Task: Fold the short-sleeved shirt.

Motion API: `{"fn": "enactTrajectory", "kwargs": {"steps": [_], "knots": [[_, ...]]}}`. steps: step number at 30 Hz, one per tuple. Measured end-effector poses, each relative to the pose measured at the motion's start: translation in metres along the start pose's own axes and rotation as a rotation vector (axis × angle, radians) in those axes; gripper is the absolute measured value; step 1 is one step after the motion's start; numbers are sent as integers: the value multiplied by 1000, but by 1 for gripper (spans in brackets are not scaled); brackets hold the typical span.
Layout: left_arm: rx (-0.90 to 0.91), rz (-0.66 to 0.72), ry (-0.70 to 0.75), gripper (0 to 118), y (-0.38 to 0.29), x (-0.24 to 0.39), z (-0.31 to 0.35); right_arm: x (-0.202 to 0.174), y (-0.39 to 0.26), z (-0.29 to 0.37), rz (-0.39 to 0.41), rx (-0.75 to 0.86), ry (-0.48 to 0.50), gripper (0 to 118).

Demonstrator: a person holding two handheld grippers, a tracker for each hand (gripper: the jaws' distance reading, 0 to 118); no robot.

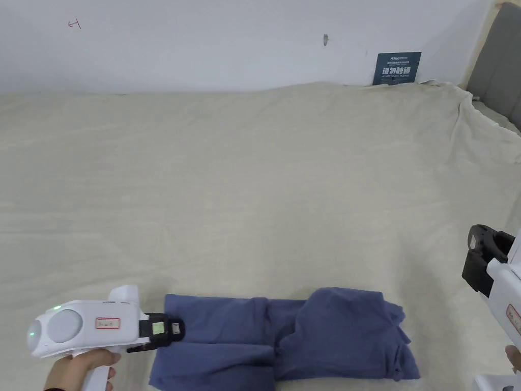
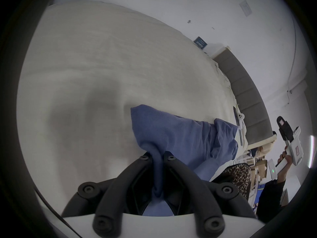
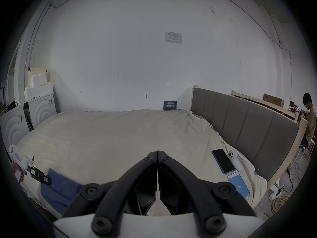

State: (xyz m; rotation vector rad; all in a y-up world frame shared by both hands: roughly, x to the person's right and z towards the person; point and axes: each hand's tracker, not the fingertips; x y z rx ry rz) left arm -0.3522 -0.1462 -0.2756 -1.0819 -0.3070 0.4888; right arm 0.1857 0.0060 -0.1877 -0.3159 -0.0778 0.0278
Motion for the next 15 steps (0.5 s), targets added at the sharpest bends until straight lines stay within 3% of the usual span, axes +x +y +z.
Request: {"fn": "enactTrajectory", "kwargs": {"steps": [4,8,15], "knots": [[18,53,71,8,0,-18,31,-3,0,-1,-6,4,21,0],[17,43,106,8,-2,2,48,-6,-1,-2,-13,6,42,0],[15,-56,45,8,10,96,53,-5,1,3,-24,21,65,0]]}}
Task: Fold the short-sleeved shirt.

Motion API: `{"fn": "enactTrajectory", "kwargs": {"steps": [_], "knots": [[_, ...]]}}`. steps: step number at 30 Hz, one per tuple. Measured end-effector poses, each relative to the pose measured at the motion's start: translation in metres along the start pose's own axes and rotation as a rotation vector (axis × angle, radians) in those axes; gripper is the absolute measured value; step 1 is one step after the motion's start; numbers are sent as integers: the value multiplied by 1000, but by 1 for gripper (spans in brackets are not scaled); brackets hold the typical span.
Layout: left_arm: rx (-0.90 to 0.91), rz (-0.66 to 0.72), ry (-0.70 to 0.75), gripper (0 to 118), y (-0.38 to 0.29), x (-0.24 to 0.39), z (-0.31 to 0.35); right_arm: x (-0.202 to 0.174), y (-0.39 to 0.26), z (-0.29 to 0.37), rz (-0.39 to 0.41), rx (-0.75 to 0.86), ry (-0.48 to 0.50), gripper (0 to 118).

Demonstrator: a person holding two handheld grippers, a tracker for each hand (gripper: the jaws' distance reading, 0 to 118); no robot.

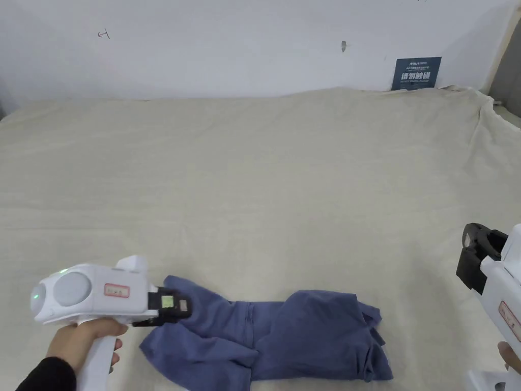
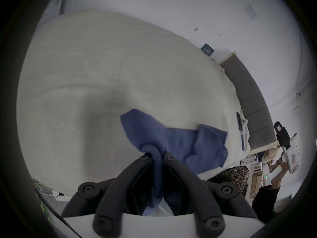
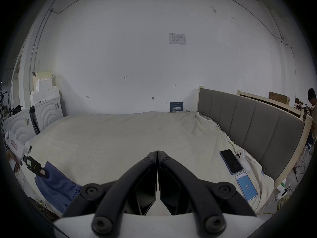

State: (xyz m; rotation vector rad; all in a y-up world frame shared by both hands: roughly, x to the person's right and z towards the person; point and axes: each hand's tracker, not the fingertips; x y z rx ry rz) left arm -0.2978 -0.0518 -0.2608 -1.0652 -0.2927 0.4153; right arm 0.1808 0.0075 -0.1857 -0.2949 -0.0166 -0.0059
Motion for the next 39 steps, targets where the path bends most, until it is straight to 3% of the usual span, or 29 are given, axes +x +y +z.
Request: {"fn": "enactTrajectory", "kwargs": {"steps": [5,14,21,25,28,29,31,32,35,39], "knots": [[-49,-113,-74,8,10,69,-22,9,0,5,-12,9,2,0],[-161,-215,-126,8,9,156,-124,33,-4,15,-34,16,-31,0],[-260,-263,14,8,-24,195,-210,45,-7,25,-42,6,-64,0],[-238,-265,55,10,-41,206,-228,49,-7,31,-42,2,-84,0],[-216,-280,62,19,-45,209,-227,51,-6,33,-48,-2,-94,0],[-212,-280,60,27,-44,209,-225,51,-6,33,-48,-2,-95,0],[-196,-263,18,48,-43,211,-218,51,-6,33,-46,-3,-96,0],[-186,-256,-24,66,-42,212,-213,51,-6,32,-44,-3,-95,0],[-108,-240,-80,92,-38,214,-186,47,-3,32,-38,-3,-90,0],[59,-245,-129,92,-27,203,-141,43,0,32,-33,5,-81,0]]}}
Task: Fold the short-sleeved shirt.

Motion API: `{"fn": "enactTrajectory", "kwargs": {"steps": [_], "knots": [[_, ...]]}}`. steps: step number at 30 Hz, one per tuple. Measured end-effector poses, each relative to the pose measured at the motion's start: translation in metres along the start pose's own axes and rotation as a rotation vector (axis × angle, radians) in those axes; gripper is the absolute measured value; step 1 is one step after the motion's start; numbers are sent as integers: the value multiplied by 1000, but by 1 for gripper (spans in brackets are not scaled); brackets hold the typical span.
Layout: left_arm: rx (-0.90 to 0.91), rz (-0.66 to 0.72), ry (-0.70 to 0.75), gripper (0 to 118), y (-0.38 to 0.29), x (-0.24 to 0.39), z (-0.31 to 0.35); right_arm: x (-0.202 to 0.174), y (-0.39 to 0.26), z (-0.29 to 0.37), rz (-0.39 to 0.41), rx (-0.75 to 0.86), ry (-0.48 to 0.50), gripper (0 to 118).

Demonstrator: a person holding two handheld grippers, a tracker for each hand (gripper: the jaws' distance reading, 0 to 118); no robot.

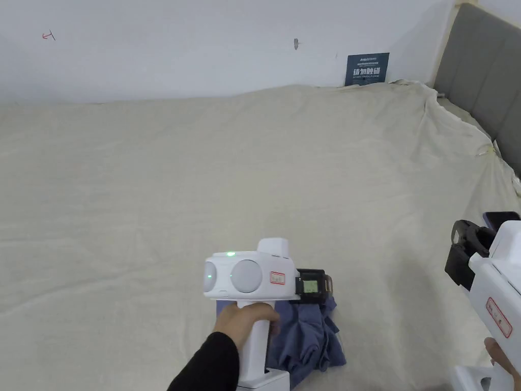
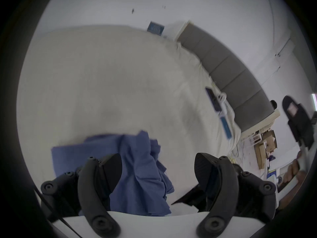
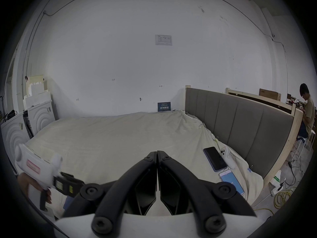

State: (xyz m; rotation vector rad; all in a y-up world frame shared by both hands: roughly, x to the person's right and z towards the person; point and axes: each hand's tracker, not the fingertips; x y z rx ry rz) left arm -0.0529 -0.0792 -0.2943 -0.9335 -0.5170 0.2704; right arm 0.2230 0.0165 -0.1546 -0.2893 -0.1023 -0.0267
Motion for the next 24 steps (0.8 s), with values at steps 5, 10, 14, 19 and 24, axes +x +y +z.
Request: {"fn": "enactTrajectory", "kwargs": {"steps": [5,10,14,19,24], "knots": [[137,-48,150,91,-3,-27,33,-7,6,2,7,11,9,0],[231,-118,276,52,-28,-48,36,-12,7,3,15,11,19,0],[235,-148,260,13,-51,-58,21,-12,4,1,14,3,23,0],[191,-158,270,0,-76,-50,-10,-7,-1,-2,15,-8,19,0],[135,-171,211,0,-93,-32,-41,3,-6,-5,24,-27,12,0]]}}
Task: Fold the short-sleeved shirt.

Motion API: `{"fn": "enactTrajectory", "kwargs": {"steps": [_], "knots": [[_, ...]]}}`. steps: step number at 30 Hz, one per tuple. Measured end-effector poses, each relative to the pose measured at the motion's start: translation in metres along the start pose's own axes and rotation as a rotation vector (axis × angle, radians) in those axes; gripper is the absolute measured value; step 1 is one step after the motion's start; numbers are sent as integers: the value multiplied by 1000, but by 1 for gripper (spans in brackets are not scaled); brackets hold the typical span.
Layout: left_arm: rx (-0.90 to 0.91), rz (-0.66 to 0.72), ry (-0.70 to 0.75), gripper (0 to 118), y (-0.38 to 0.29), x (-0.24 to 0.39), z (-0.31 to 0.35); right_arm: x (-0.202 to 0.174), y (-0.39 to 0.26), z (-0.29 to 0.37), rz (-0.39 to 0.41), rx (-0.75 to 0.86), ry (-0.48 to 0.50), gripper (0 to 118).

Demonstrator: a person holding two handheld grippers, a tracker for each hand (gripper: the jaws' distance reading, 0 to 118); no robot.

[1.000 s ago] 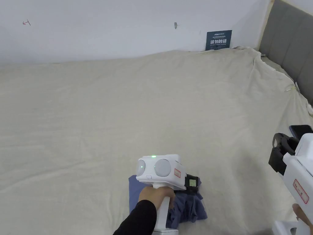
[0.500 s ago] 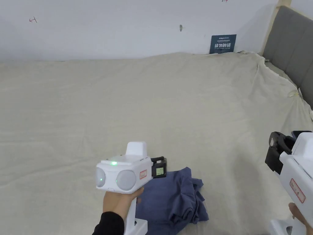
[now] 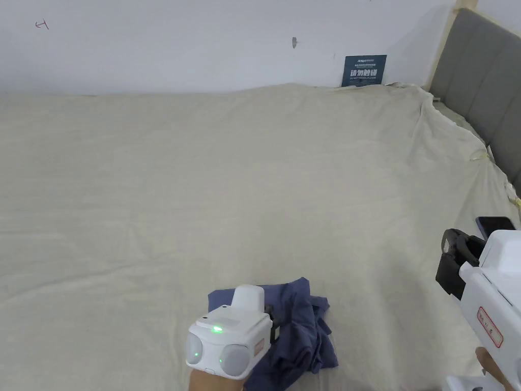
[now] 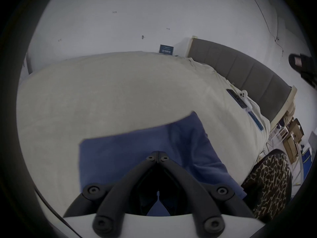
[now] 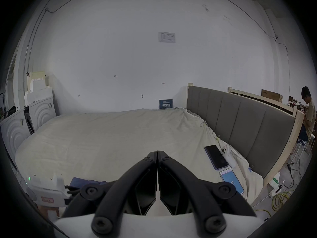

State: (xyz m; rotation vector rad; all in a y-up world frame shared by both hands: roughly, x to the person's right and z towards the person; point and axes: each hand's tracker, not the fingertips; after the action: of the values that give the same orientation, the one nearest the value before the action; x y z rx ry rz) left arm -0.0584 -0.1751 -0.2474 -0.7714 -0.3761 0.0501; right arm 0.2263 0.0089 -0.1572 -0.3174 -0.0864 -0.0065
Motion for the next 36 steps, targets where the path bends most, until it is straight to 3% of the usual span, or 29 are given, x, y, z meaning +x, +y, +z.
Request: {"fn": "enactTrajectory", "kwargs": {"steps": [7,21,29,36], "knots": [[-23,-64,-53,0,-7,46,-25,17,-3,0,-1,-8,-25,0],[-20,-67,-97,0,-7,71,-31,22,-1,7,-7,-7,-51,0],[124,-46,-159,0,20,66,14,17,4,8,-8,21,-36,0],[294,-85,-105,0,65,34,76,3,18,15,3,71,-8,0]]}}
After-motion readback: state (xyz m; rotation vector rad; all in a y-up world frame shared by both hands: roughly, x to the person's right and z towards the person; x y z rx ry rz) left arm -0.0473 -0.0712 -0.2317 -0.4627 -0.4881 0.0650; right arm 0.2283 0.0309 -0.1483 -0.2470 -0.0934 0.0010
